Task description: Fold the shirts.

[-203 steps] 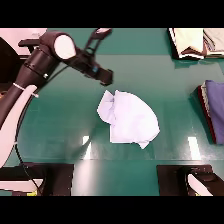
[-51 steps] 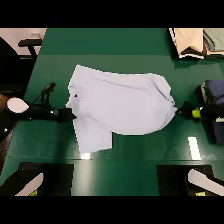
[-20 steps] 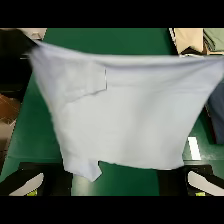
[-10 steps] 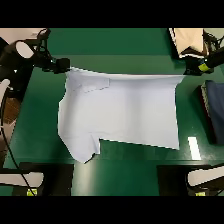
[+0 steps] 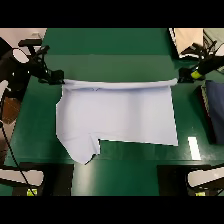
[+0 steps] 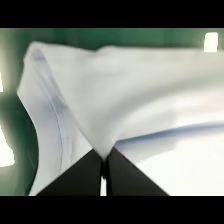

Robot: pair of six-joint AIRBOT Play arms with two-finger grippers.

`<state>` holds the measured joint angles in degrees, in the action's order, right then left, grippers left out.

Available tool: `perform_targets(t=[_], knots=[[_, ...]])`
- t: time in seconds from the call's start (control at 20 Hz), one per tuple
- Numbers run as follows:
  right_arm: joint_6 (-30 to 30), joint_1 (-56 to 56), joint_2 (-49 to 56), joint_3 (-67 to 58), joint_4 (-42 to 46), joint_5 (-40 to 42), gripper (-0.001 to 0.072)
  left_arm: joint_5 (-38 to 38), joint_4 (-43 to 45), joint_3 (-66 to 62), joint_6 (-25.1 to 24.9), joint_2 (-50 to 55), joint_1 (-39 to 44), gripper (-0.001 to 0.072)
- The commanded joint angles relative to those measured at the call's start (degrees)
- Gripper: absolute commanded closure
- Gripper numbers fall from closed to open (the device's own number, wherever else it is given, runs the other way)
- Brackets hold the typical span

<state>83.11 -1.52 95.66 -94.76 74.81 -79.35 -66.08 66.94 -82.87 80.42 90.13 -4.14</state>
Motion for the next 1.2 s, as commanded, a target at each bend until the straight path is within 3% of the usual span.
perform_targets(t=[0.0, 0.15, 0.2, 0.25, 0.3, 0.35, 0.4, 0.65, 0.95, 1.15], knots=[[0.0, -2.0, -4.1, 11.6, -0.3, 4.0, 0.0696, -2.7, -0.7, 4.5, -1.4, 0.1, -0.3, 0.0684], [0.0, -2.3, -5.4, 17.2, -2.0, 4.9, 0.0695, -3.0, -0.7, 8.4, -1.2, 0.1, -0.3, 0.0683], [0.0, -2.2, -5.7, 18.4, -4.6, 5.3, 0.0695, -3.0, -0.7, 9.2, -0.3, 0.1, -0.3, 0.0627], [0.0, -1.7, -5.6, 18.8, -7.3, 5.3, 0.069, -3.0, -0.7, 9.6, 0.3, 0.1, -0.3, 0.0327], [0.0, -1.2, -5.6, 18.8, -9.4, 5.3, 0.0617, -3.1, -0.7, 9.6, 1.1, 0.1, -0.3, 0.0217], [0.0, -0.9, -5.8, 18.6, -11.0, 5.7, 0.0448, -3.6, -0.7, 9.6, 1.1, -0.4, -0.3, 0.0229], [0.0, -0.5, -6.4, 18.7, -11.9, 5.8, 0.0393, -4.0, -0.1, 9.6, 1.2, -1.4, -0.3, 0.023], [-0.6, 0.3, -15.1, 18.7, -11.7, 2.4, 0.0393, -7.3, 9.8, 17.8, 4.3, -15.7, -0.3, 0.0229], [-0.7, -0.4, -24.6, 18.7, -11.9, 4.2, 0.0393, -11.4, 9.1, 45.2, 9.5, -40.2, -0.3, 0.0228], [-0.7, -0.4, -25.7, 18.7, -11.9, 4.0, 0.0393, -11.4, 6.2, 54.4, 13.9, -46.6, -0.3, 0.0228]])
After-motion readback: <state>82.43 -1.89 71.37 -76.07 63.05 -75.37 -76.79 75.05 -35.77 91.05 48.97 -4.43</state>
